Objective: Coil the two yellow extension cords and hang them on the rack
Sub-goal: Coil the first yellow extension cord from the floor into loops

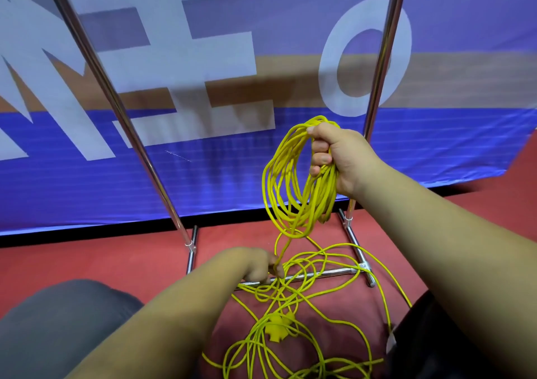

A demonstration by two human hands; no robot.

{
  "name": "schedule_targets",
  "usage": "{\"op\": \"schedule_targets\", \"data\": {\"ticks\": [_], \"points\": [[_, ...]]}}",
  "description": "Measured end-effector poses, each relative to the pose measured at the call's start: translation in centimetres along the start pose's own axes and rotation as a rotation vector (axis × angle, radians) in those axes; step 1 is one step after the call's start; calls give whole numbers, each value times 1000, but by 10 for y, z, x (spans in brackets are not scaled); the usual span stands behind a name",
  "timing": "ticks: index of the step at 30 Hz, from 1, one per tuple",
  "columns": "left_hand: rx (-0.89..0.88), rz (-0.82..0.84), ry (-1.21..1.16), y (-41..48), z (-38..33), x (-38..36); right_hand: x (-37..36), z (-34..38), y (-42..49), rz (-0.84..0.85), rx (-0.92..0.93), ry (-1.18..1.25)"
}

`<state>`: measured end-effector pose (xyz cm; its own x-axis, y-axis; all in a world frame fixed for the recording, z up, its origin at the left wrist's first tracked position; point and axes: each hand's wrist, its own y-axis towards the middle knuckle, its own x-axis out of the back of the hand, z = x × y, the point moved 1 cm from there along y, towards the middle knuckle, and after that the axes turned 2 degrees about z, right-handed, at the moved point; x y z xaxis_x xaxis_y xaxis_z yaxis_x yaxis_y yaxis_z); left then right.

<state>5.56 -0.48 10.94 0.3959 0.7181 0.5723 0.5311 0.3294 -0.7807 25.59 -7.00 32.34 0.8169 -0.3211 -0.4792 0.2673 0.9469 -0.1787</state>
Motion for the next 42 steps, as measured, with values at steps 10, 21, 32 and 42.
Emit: {"op": "schedule_targets", "data": {"ticks": [10, 21, 32, 42], "points": [[79, -131, -37, 1, 13, 18, 12, 12, 4, -23, 25, 44], [33, -744, -584, -101, 11, 139, 22, 16, 11, -57, 181, -390], [-129, -924, -1182, -185, -71, 206, 1, 1, 17, -180, 410, -735], [-349, -574, -1558, -176, -84, 189, -8, -31, 21, -89, 143, -430]]}}
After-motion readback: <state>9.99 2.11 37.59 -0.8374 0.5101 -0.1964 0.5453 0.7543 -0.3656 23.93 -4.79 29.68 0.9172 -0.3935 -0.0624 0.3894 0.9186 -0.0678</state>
